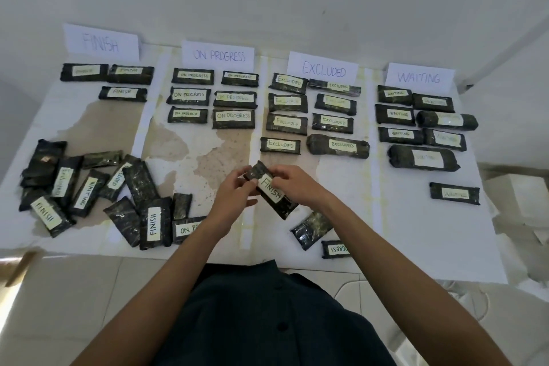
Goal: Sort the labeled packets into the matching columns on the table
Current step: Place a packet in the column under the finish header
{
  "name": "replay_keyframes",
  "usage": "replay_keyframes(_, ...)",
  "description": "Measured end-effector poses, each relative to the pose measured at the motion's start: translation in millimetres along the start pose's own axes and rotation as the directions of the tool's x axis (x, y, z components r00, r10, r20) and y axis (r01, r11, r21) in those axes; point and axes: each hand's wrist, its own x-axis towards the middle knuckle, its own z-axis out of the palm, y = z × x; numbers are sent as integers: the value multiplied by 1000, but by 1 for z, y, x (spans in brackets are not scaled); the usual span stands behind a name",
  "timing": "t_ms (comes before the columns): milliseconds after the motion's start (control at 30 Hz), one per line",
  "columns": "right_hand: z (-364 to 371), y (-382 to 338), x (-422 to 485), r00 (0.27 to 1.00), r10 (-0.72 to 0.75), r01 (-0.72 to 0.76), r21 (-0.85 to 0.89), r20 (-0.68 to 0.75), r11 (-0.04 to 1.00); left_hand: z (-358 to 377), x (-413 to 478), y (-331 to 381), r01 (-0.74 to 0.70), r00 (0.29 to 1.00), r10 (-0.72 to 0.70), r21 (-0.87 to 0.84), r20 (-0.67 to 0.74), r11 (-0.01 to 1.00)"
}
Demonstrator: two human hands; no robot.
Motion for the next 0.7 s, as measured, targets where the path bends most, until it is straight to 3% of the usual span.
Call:
replay_keyframes(233,28,-12,13,994,-110,109,-203,8,973,-31,-1,-10,33,992,-40,-55,-120,998)
replay_keyframes(367,46,-20,20,945,-319,315,-477,75,820,-54,-4,-11,57,978,-88,-168,-188,984)
replay_keyframes(467,62,-34,32,901,-418,409,-552,118,726,-75,-5,-8,52,977,-88,-186,-195,981)
replay_keyframes(500,67,-40,37,894,-431,419,-564,120,711,-82,-5,-7,23,975,-49,-119,-216,993)
replay_keyframes(567,77,-54,45,883,-457,433,-553,104,712,-103,-4,-4,-92,955,151,230,-255,969)
replay_keyframes(633,90,-69,53,874,-479,451,-500,79,740,-129,-1,-2,-248,889,433,638,-149,729)
replay_keyframes(700,103,-87,63,878,-476,449,-453,61,770,-156,5,5,-326,816,577,840,20,433)
